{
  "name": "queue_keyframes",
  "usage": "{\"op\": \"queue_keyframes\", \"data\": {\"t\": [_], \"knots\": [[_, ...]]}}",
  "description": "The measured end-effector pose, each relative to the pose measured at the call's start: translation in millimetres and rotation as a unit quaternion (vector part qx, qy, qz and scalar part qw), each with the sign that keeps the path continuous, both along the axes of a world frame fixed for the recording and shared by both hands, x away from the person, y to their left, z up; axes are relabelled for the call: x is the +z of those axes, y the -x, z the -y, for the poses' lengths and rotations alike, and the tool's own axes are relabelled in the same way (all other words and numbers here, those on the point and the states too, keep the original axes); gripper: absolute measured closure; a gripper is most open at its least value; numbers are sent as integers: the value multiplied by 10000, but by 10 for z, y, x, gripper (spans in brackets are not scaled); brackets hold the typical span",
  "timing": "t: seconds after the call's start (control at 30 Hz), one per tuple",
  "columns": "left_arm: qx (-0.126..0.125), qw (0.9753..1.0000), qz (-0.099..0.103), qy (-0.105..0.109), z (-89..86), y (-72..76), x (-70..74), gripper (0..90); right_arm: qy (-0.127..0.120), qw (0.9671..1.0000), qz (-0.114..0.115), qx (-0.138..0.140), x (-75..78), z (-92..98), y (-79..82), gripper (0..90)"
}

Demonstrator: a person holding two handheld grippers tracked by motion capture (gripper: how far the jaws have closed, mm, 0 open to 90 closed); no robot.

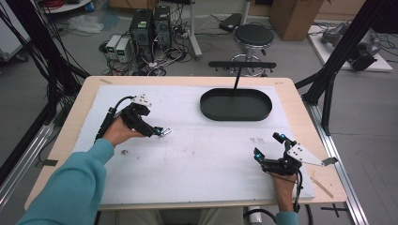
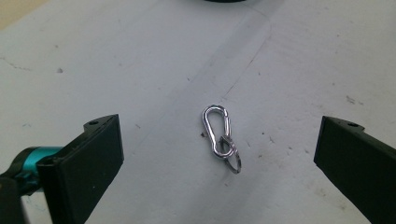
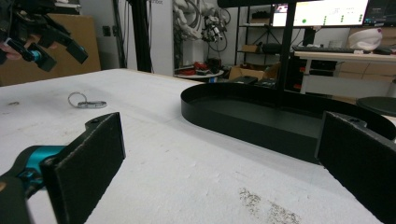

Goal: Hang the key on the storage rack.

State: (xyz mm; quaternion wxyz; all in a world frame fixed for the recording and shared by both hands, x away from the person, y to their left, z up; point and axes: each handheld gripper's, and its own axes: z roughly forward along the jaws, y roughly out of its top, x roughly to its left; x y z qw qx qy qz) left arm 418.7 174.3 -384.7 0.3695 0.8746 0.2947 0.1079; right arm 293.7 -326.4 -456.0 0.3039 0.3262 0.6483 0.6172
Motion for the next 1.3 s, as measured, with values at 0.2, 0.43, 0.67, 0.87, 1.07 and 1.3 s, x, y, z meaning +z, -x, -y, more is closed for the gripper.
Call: {"op": "queue_keyframes", "data": {"t": [0.2,0.43,0.67,0.87,1.07,1.3], "knots": [[48,9994,-204,-284,54,-31,-92,19,4,10000,7,-3,0,-1,0,8],[22,9979,-405,-514,118,-59,-193,102,6,10000,6,-1,0,0,0,8],[66,9963,-577,-628,160,-80,-265,165,-1,10000,1,8,0,1,0,8],[133,9956,-699,-617,149,-87,-270,291,-3,10000,3,19,0,1,-1,8],[220,9942,-796,-685,150,-77,-253,428,-1,10000,4,21,-1,2,-2,8],[256,9929,-905,-726,180,-66,-258,569,-6,10000,2,26,-1,1,-2,8]]}}
